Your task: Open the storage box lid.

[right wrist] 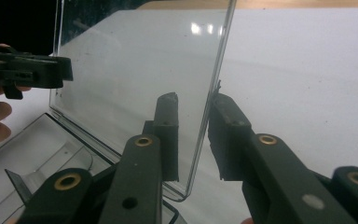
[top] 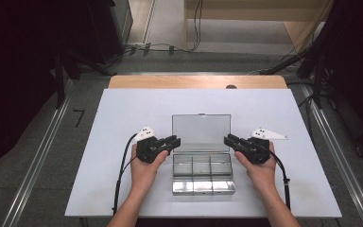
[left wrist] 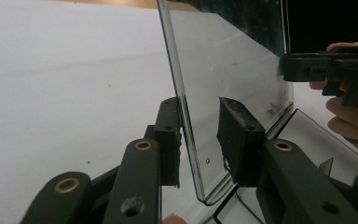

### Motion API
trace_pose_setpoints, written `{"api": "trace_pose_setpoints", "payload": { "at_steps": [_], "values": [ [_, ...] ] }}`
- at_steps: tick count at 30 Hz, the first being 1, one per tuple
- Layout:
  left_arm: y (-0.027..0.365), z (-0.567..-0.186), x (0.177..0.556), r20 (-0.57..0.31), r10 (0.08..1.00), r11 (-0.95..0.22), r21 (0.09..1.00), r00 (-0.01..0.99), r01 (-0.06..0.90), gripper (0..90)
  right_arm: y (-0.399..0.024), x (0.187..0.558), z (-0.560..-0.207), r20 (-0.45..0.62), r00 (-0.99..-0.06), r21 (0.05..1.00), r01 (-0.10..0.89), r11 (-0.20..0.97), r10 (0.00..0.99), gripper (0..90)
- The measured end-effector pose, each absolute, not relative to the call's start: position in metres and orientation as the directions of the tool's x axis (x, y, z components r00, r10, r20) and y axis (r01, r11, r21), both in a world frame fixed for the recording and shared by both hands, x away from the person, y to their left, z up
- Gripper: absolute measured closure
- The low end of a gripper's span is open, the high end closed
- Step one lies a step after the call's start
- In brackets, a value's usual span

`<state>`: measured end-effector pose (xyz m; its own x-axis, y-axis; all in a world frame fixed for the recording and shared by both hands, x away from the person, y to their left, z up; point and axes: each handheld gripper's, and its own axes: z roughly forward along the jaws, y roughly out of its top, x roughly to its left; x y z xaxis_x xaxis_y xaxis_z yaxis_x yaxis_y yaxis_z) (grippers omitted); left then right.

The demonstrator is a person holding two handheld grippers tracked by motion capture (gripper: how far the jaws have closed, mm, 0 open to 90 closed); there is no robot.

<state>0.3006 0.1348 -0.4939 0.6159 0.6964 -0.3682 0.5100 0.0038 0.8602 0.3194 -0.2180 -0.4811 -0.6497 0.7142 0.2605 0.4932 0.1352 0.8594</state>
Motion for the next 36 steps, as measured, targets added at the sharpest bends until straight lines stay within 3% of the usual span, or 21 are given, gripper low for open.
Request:
{"api": "trace_pose_setpoints", "payload": {
  "at_steps": [15, 27, 36],
  "values": [
    [0.134, -0.501, 0.305, -0.399, 0.704, -0.003, 0.826, 0.588, 0.564, 62.2, -0.216, 0.326, -0.489, 0.31, -0.625, 0.812, 0.566, 0.142, 0.717, 62.4],
    [0.132, -0.505, 0.307, -0.41, 0.71, -0.014, 0.804, 0.572, 0.594, 50.2, -0.212, 0.328, -0.494, 0.342, -0.609, 0.774, 0.615, 0.154, 0.715, 51.0],
    [0.129, -0.506, 0.307, -0.426, 0.709, -0.015, 0.788, 0.562, 0.616, 40.2, -0.212, 0.33, -0.495, 0.368, -0.602, 0.754, 0.639, 0.152, 0.708, 48.3]
  ]
}}
